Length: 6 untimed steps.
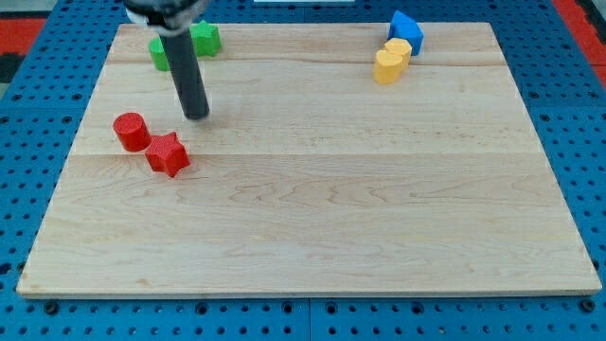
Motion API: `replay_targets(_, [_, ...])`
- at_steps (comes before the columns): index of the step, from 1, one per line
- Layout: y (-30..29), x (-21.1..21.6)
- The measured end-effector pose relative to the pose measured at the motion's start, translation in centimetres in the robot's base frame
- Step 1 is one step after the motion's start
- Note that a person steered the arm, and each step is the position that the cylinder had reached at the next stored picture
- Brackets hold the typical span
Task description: Place red star below the red circle
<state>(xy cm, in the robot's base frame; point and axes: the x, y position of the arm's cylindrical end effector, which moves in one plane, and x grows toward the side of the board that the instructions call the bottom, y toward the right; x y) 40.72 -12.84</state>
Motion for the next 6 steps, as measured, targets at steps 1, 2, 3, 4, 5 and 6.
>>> replay_targets(1, [-0.1,5.6])
replay_targets(2, [-7.5,3.8])
replay_targets(3, [-10.9,4.5])
replay_targets(4, [-11.3,8.1])
replay_targets(5, [-15.0,8.1])
replay_targets(6, [-17.6,6.2])
